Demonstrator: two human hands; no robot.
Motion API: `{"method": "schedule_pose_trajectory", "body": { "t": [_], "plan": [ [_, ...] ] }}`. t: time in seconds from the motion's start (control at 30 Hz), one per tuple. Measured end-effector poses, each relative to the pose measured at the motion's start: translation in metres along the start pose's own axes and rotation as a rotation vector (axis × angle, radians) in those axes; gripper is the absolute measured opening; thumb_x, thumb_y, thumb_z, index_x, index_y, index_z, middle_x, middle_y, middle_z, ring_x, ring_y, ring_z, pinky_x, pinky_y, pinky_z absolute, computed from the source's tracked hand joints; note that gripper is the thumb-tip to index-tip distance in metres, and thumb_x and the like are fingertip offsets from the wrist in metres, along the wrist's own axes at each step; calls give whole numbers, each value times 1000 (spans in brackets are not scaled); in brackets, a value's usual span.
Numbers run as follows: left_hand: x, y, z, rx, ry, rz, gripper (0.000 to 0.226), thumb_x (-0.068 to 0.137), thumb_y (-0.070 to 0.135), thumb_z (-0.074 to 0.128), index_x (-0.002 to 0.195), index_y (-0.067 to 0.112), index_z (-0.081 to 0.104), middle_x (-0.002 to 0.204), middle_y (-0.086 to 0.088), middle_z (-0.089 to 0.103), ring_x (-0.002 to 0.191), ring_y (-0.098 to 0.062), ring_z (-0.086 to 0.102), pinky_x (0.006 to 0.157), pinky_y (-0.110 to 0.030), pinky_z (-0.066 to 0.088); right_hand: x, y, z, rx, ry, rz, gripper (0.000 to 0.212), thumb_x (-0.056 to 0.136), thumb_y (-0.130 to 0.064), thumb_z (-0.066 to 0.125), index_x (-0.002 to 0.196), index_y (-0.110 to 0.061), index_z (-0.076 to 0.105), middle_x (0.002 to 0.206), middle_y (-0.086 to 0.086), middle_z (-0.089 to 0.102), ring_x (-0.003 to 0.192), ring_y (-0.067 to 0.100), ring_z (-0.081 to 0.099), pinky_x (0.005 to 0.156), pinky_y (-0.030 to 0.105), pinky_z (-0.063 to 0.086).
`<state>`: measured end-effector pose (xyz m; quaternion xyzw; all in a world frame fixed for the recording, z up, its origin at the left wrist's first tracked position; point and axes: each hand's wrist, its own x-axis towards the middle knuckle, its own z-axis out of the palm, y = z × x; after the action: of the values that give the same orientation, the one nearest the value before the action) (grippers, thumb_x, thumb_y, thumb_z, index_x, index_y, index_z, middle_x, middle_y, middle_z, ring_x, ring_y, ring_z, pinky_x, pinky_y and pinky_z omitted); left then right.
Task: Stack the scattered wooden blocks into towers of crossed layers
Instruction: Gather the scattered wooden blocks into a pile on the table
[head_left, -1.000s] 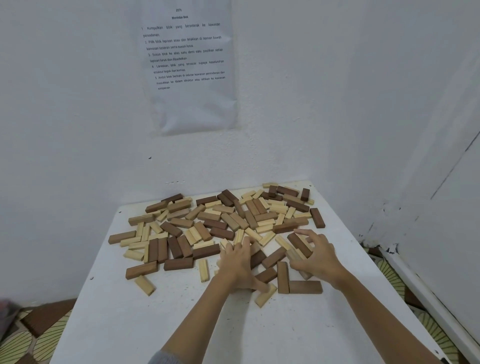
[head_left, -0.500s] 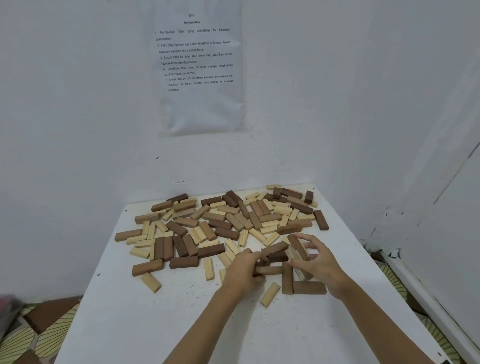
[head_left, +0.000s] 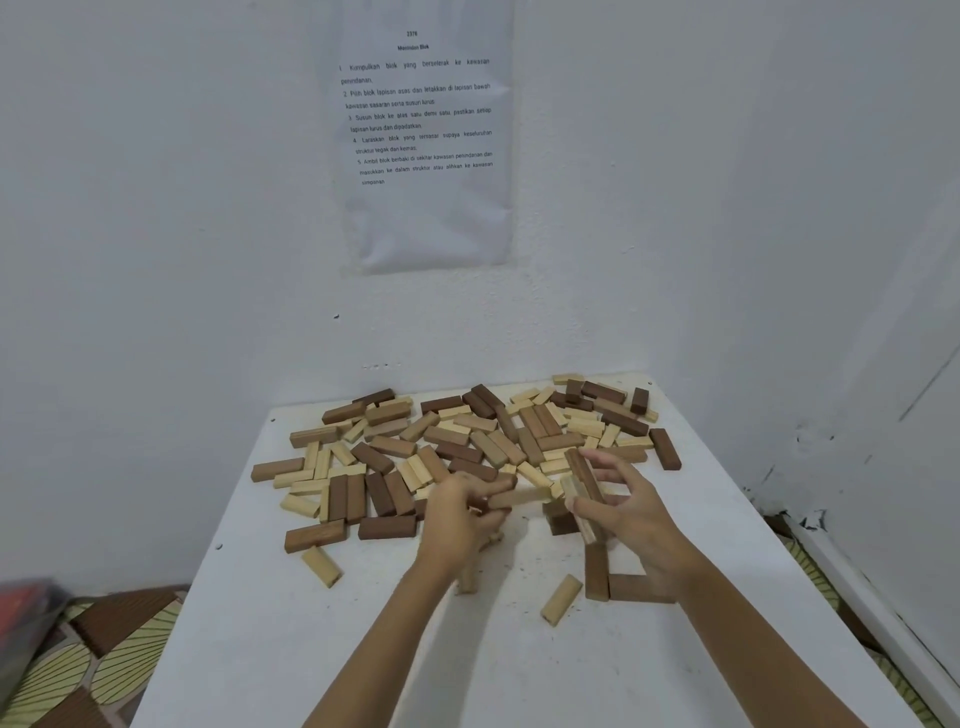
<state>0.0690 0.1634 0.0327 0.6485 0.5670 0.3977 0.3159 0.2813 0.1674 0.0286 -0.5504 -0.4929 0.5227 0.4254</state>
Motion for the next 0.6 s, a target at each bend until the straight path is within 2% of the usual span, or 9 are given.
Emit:
{"method": "schedule_pose_trajectory", "body": {
  "t": [0.07, 0.13, 0.2, 0.3, 0.4, 0.5, 0.57, 0.6],
  "plan": [
    [10, -5, -12, -75, 83, -65, 29, 79, -2, 74, 98, 20, 75, 84, 3, 72, 66, -7, 66, 68, -26, 58, 11, -7, 12, -1, -23, -4, 59, 74, -14, 82, 120, -42, 59, 125, 0, 49, 106, 18, 59, 74, 26, 49],
    [21, -13, -23, -101, 155, -142, 25, 79, -1, 74, 100, 15, 76, 89, 1, 74, 66, 4, 65, 62, -12, 51, 24, -12, 25, -38, -44, -10, 57, 74, -16, 82, 118, -42, 59, 124, 1, 47, 112, 19, 53, 78, 27, 48],
    [31, -23, -31, -149, 201, -206, 22, 79, 0, 74, 98, 11, 77, 91, 1, 74, 72, 4, 64, 62, -7, 47, 39, -17, 39, -104, -55, -16, 57, 73, -17, 82, 119, -41, 59, 123, 0, 46, 114, 16, 50, 75, 27, 48],
    [45, -36, -36, -188, 236, -280, 17, 80, 1, 74, 93, 10, 78, 82, -3, 75, 79, -16, 68, 66, -18, 52, 62, -21, 59, -171, -55, 6, 59, 70, -18, 84, 121, -36, 59, 123, -1, 45, 115, 16, 49, 83, 33, 52],
    [60, -46, -37, -200, 272, -337, 15, 81, -1, 72, 89, 9, 78, 84, -1, 74, 89, -18, 69, 76, -27, 54, 82, -23, 78, -256, -17, -8, 60, 67, -19, 85, 120, -32, 61, 123, -1, 42, 117, 14, 43, 89, 34, 47],
    [71, -54, -38, -181, 227, -371, 24, 84, 0, 66, 102, 12, 76, 102, -4, 73, 100, -16, 65, 81, -23, 50, 98, -23, 92, -247, 18, -19, 55, 73, -15, 82, 122, -22, 61, 122, 2, 49, 106, 11, 48, 86, 30, 48],
    [74, -57, -36, -249, 212, -407, 26, 87, 5, 66, 111, 14, 73, 113, -2, 70, 105, -11, 61, 84, -20, 47, 104, -24, 99, -180, 21, 7, 49, 79, -8, 77, 123, -16, 60, 121, 7, 53, 99, 13, 54, 86, 37, 55],
    [74, -55, -36, -293, 211, -420, 25, 88, 10, 67, 112, 14, 71, 114, 1, 69, 105, -7, 59, 84, -17, 45, 107, -23, 101, -173, 22, 19, 45, 81, -8, 74, 123, -17, 60, 122, 6, 53, 104, 16, 55, 88, 40, 55]
  ]
}}
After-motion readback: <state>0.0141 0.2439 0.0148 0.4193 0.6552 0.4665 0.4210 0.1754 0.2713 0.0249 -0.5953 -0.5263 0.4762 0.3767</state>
